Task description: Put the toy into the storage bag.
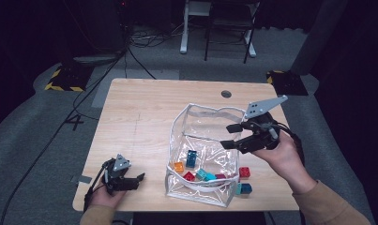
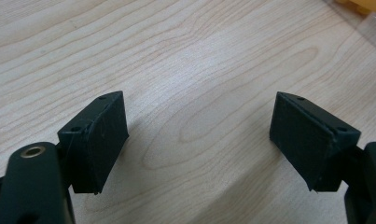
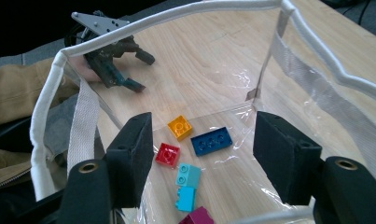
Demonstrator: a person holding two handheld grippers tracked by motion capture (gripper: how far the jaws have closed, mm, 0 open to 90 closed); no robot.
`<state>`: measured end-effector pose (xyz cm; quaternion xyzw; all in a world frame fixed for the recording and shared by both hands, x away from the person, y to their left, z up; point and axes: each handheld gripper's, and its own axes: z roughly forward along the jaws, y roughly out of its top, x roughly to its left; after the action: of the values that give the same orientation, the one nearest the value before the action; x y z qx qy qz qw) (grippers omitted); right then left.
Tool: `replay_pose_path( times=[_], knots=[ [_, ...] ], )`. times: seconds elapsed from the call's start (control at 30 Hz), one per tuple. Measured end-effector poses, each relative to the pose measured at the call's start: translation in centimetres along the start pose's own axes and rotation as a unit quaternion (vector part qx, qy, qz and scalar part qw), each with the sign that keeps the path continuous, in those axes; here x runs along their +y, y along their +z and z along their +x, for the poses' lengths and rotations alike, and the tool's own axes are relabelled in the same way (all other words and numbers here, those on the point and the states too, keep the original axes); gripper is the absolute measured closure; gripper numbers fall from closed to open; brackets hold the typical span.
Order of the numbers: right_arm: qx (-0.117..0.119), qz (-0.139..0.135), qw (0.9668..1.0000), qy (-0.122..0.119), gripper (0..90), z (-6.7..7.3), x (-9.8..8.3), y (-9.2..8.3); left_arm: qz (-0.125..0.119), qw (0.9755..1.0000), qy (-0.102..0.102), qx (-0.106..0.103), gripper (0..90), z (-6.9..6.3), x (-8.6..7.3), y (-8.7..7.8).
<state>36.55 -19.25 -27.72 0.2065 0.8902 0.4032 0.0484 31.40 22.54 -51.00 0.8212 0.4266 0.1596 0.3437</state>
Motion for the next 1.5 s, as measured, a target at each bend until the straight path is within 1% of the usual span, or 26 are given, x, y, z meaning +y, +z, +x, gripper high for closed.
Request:
replay_pose_path(
  times=[0.23,0.47,0.67,0.83,1.03,1.23,1.37,1.4,1.43,1.5],
  knots=[
    [-0.017,-0.015,0.9997,0.010,39.4,-0.1,-1.3,-2.1,0.001,1.0000,-0.002,0.002,20.1,0.0,0.0,0.0],
    [-0.039,-0.032,0.9986,0.018,39.8,-0.3,-2.5,-4.2,-0.001,1.0000,-0.003,0.002,20.2,0.1,0.0,0.0],
    [-0.061,-0.040,0.9968,0.032,39.8,-1.0,-3.9,-6.1,0.001,1.0000,-0.003,0.002,20.2,0.0,0.0,0.0],
    [-0.076,-0.046,0.9953,0.040,39.6,-1.6,-5.0,-7.1,0.001,1.0000,-0.003,0.002,20.2,0.0,0.0,0.0],
    [-0.085,-0.047,0.9938,0.053,38.6,-2.2,-6.4,-7.4,0.001,1.0000,-0.002,0.002,20.1,0.0,0.0,0.0],
    [-0.086,-0.048,0.9928,0.069,38.4,-2.9,-8.0,-7.2,0.000,1.0000,-0.002,0.003,20.0,0.0,0.0,0.0],
    [-0.084,-0.051,0.9920,0.079,38.3,-3.3,-9.3,-6.5,0.000,1.0000,-0.001,0.003,20.0,0.0,0.0,0.0],
    [-0.084,-0.051,0.9920,0.079,38.3,-3.3,-9.3,-6.5,0.000,1.0000,-0.002,0.003,20.0,0.0,0.0,0.0],
    [-0.079,-0.053,0.9918,0.085,38.4,-3.5,-10.2,-5.8,0.000,1.0000,-0.001,0.003,20.0,0.0,0.0,0.0],
    [-0.076,-0.050,0.9917,0.091,38.6,-3.6,-11.0,-5.0,0.000,1.0000,-0.001,0.003,20.0,0.0,0.0,0.0]
  ],
)
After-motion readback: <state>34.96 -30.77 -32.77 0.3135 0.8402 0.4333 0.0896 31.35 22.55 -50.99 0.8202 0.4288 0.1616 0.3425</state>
